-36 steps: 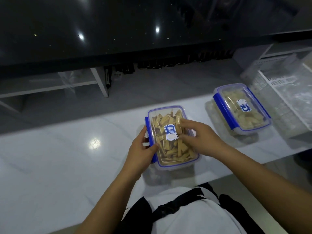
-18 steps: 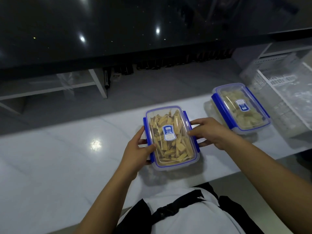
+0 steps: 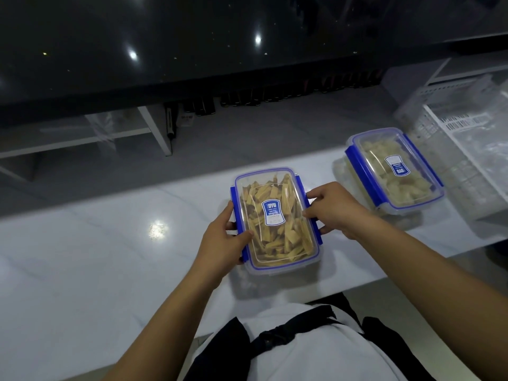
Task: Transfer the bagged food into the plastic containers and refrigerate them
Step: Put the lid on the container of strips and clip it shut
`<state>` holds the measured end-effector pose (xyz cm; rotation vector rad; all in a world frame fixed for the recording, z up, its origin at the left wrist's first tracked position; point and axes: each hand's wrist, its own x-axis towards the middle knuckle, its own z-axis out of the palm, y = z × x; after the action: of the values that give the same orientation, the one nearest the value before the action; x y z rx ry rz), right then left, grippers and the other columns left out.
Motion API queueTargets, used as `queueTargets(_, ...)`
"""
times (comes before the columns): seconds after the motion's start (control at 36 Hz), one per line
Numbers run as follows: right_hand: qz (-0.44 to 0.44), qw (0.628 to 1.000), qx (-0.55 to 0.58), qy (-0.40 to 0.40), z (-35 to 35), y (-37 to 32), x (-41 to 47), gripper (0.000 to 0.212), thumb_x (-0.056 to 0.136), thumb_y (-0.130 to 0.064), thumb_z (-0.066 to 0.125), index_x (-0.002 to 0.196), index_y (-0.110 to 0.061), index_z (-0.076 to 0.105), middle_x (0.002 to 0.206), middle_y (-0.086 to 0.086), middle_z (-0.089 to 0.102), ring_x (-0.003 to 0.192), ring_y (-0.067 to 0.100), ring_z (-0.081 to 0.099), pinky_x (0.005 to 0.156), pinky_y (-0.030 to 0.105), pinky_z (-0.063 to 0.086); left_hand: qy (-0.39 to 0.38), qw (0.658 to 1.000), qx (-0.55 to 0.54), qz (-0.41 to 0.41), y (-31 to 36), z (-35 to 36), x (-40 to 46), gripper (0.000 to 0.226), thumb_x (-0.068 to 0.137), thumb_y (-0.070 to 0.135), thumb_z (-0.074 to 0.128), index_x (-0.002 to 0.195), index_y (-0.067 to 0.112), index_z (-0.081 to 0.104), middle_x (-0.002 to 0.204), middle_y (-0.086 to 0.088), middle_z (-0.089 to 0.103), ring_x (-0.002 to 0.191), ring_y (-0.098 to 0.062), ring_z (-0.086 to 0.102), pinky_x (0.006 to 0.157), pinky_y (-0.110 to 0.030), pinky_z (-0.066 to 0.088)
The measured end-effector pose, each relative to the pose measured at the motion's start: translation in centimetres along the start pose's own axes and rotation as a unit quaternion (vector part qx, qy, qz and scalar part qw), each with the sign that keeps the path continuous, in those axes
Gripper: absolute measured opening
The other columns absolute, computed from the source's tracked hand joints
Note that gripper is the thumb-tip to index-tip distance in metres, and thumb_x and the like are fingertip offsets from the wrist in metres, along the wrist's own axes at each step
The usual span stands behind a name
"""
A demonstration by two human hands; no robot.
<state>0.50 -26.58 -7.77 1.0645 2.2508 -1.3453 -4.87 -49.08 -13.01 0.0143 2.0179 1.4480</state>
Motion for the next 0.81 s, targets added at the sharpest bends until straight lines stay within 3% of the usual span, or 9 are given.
queueTargets(0.08,-0.005,1.0,0.008,-0.006,-0.3,0.0,0.0,0.043,0.089,-0.013,0.072,0.129,-0.013,0.058,0.107,0.005,0.067,0.096,0.025,0.069,0.073,0.044,0.062,0.003,1.0,-0.013,-0.003,0.0,0.0,0.0,0.073,0.09,0.022,0.073,0.15,0.041,0.036,0.104,0.017,0.055,0.088,-0.014,0.063,0.045,-0.021,0.054)
queueTargets(0.14,-0.008,0.999,0.037,-0.02,-0.6,0.4,-0.2,0.046,0.09,-0.014,0.071,0.133,-0.016,0.056,0.104,0.003,0.068,0.091,0.02,0.069,0.064,0.038,0.062,-0.001,1.0,-0.026,-0.004,0.0,0.0,-0.2,0.072,0.09,0.024,0.072,0.149,0.043,0.035,0.105,0.017,0.056,0.09,-0.014,0.064,0.046,-0.021,0.054)
queueTargets(0.25,-0.02,0.993,0.116,-0.01,-0.2,2.1,-1.8,0.048,0.092,-0.021,0.069,0.137,-0.025,0.054,0.108,0.001,0.068,0.096,0.018,0.068,0.057,0.031,0.058,-0.017,0.999,-0.046,0.003,-0.1,-0.1,-1.5,0.07,0.086,0.039,0.07,0.144,0.053,0.033,0.115,0.014,0.056,0.097,-0.013,0.065,0.054,-0.023,0.058)
queueTargets(0.33,-0.046,0.974,0.22,0.01,1.4,4.3,-3.3,0.042,0.09,-0.017,0.071,0.125,-0.037,0.061,0.117,-0.005,0.068,0.095,0.011,0.07,0.058,0.025,0.058,-0.022,0.997,-0.08,0.008,-1.2,-0.2,-2.6,0.073,0.076,0.048,0.073,0.138,0.057,0.036,0.115,0.022,0.056,0.104,-0.011,0.065,0.059,-0.018,0.057)
queueTargets(0.39,-0.055,0.958,0.28,0.006,2.4,5.6,-4.2,0.044,0.087,-0.014,0.073,0.117,-0.045,0.062,0.119,-0.009,0.068,0.1,0.012,0.07,0.065,0.03,0.061,-0.048,0.992,-0.118,-0.005,-2.1,-0.1,-3.2,0.074,0.073,0.05,0.076,0.136,0.06,0.04,0.12,0.024,0.06,0.108,-0.012,0.067,0.066,-0.022,0.059)
queueTargets(0.47,-0.052,0.949,0.312,0.016,3.1,6.4,-4.6,0.046,0.086,-0.014,0.074,0.125,-0.037,0.063,0.118,-0.007,0.071,0.104,0.017,0.071,0.075,0.04,0.063,-0.061,0.987,-0.149,-0.001,-2.9,0.3,-3.7,0.074,0.077,0.044,0.078,0.137,0.064,0.039,0.123,0.028,0.062,0.108,-0.003,0.067,0.073,-0.031,0.062)
queueTargets(0.56,-0.054,0.944,0.324,0.012,2.9,6.5,-4.2,0.048,0.086,-0.01,0.073,0.127,-0.031,0.063,0.112,-0.001,0.074,0.098,0.017,0.073,0.066,0.033,0.061,-0.055,0.985,-0.161,0.008,-3.2,0.6,-3.7,0.077,0.08,0.037,0.078,0.14,0.062,0.038,0.127,0.023,0.061,0.109,-0.004,0.068,0.076,-0.037,0.063)
queueTargets(0.64,-0.049,0.939,0.34,-0.008,2.7,6.3,-4.1,0.041,0.087,-0.011,0.071,0.119,-0.035,0.065,0.103,0.0,0.077,0.094,0.017,0.074,0.062,0.03,0.06,-0.054,0.983,-0.178,0.007,-2.8,0.6,-3.4,0.078,0.077,0.033,0.079,0.142,0.058,0.041,0.129,0.016,0.062,0.109,-0.009,0.069,0.076,-0.041,0.063)
queueTargets(0.81,-0.049,0.944,0.326,-0.004,2.9,6.5,-3.7,0.041,0.088,-0.02,0.07,0.123,-0.039,0.061,0.107,0.0,0.076,0.098,0.021,0.073,0.076,0.043,0.062,-0.032,0.981,-0.189,0.016,-2.4,1.2,-3.4,0.072,0.077,0.031,0.076,0.136,0.056,0.045,0.129,0.016,0.062,0.11,-0.014,0.069,0.077,-0.044,0.063)
